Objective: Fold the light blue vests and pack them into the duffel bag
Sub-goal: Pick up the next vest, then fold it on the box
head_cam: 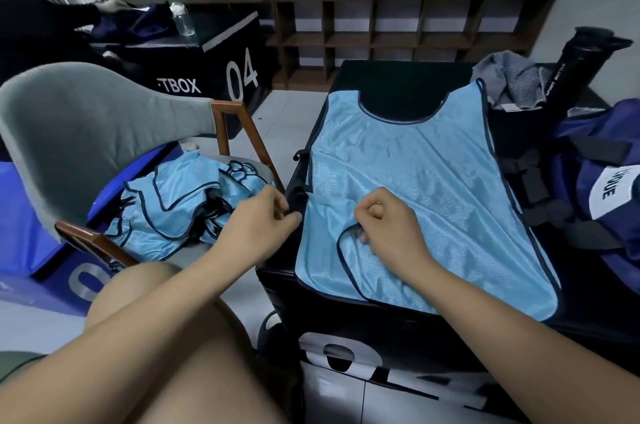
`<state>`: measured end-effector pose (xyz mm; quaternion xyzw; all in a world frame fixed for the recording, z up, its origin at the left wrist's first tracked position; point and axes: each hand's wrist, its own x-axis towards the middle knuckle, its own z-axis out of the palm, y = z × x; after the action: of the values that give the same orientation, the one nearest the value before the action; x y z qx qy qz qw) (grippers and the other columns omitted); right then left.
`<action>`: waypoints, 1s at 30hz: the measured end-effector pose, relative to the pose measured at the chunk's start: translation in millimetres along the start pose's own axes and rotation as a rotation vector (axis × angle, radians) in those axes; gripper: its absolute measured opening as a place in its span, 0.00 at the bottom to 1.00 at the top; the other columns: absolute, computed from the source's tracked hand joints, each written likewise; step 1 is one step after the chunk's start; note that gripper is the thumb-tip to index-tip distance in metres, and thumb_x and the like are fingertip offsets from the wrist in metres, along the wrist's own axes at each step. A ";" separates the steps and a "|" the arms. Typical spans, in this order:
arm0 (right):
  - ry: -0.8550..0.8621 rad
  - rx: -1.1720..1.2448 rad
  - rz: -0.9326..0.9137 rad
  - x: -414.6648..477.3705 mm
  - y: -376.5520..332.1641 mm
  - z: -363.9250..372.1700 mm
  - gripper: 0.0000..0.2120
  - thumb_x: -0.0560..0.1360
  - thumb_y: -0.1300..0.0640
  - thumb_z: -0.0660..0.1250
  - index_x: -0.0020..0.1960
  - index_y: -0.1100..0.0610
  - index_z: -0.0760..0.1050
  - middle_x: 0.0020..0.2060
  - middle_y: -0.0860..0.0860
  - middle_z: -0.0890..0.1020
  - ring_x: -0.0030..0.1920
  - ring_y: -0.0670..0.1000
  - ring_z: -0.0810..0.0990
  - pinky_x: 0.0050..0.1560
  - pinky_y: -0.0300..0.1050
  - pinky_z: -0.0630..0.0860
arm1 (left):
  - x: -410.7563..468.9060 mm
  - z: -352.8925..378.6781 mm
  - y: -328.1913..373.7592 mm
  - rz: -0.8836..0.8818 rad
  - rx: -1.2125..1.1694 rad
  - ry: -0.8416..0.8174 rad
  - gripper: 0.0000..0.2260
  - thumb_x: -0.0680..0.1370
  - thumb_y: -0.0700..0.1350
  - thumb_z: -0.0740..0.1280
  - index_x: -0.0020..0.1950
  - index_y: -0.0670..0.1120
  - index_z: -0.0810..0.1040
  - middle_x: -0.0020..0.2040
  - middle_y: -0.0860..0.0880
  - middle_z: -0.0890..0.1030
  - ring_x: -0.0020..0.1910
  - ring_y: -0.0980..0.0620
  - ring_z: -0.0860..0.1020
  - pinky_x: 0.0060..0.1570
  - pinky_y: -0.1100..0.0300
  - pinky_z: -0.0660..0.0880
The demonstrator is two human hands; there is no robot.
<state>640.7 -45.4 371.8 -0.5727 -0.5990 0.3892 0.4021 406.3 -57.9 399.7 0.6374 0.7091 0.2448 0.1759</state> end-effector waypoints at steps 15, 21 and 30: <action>-0.045 0.009 -0.032 -4.3 0.6 -1.9 0.05 0.82 0.59 0.67 0.47 0.55 0.74 0.32 0.54 0.82 0.30 0.45 0.81 0.28 0.34 0.69 | -0.7 9.2 5.1 -0.150 -0.323 -0.180 0.10 0.78 0.44 0.75 0.53 0.41 0.78 0.39 0.45 0.82 0.25 0.56 0.76 0.26 0.64 0.70; -0.051 0.014 -0.048 -3.1 4.0 -1.8 0.06 0.83 0.59 0.67 0.47 0.55 0.74 0.33 0.57 0.82 0.30 0.46 0.80 0.28 0.34 0.69 | 2.4 -2.4 -20.3 -0.214 -0.336 -0.290 0.21 0.73 0.45 0.82 0.58 0.47 0.74 0.39 0.46 0.81 0.31 0.50 0.77 0.33 0.53 0.73; -0.090 0.025 -0.136 -6.1 1.5 0.9 0.07 0.83 0.57 0.68 0.46 0.52 0.73 0.34 0.56 0.80 0.38 0.63 0.81 0.38 0.53 0.79 | -6.1 -9.1 -24.9 -0.085 -0.038 -0.232 0.21 0.70 0.56 0.84 0.50 0.50 0.77 0.42 0.47 0.85 0.34 0.53 0.80 0.36 0.56 0.75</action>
<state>640.6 -51.5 369.8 -0.5076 -0.6491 0.3937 0.4074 381.5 -66.8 392.5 0.6272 0.7058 0.1750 0.2789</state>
